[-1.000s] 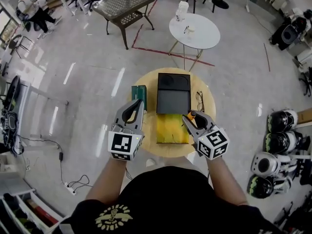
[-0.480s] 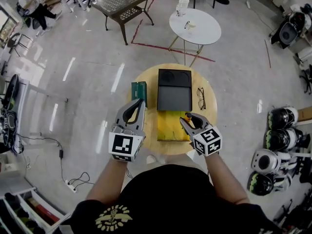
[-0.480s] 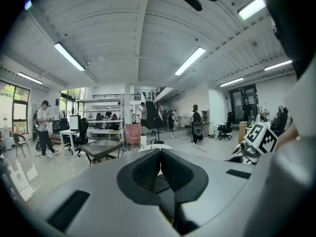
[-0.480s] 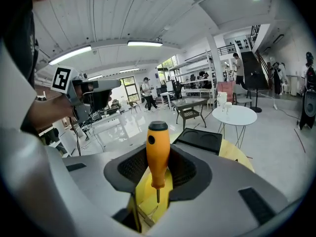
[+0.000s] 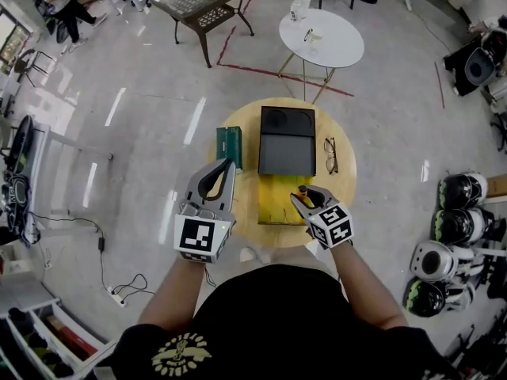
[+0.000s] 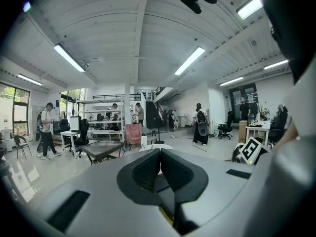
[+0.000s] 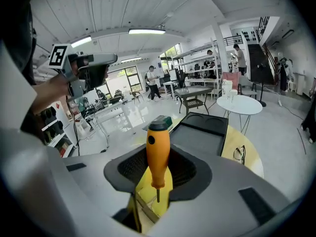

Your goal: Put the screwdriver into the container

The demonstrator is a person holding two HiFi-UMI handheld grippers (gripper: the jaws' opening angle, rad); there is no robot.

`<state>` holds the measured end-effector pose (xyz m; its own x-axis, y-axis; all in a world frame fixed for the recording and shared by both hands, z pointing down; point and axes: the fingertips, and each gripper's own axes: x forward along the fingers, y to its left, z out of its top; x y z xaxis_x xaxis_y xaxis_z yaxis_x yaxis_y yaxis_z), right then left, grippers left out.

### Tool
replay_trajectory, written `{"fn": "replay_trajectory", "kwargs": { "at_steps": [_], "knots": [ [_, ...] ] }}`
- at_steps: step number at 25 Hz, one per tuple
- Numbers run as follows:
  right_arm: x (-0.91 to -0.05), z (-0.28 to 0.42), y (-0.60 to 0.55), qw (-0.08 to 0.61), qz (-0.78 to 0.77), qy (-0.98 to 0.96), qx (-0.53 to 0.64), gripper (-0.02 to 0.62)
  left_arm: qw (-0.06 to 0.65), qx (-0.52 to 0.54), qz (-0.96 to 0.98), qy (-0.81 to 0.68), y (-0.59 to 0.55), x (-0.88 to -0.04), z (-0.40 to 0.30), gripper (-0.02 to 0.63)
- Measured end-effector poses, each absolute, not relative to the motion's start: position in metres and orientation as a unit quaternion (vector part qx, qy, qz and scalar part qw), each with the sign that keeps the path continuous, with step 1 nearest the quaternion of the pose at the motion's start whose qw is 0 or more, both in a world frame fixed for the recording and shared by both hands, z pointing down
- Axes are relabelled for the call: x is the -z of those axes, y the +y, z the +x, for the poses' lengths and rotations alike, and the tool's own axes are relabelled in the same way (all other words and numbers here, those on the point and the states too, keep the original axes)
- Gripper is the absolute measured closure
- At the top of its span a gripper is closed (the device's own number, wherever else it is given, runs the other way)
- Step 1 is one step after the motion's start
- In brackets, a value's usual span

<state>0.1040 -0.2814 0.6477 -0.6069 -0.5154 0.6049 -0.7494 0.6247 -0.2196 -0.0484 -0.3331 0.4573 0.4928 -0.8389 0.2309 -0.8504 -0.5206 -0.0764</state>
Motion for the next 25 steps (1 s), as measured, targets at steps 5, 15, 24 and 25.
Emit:
{"fn": "replay_trajectory", "kwargs": {
  "at_steps": [5,15,24,25],
  "knots": [
    [-0.674,0.108,-0.275,0.273,0.356,-0.860,-0.245,0.463,0.024,-0.125,0.862,-0.491,-0.329,-0.462,-0.050,0.588],
    [-0.729,0.115,-0.269,0.306,0.342,-0.844,-0.277,0.463,0.035,-0.138,0.856,-0.498,-0.317,-0.471,-0.052,0.588],
    [-0.764,0.115,-0.266,0.324,0.336,-0.833,-0.298,0.463,0.040,-0.140,0.852,-0.503,-0.309,-0.472,-0.054,0.588],
    [-0.766,0.114,-0.267,0.323,0.336,-0.833,-0.298,0.463,0.042,-0.143,0.852,-0.502,-0.308,-0.473,-0.054,0.588]
  ]
}}
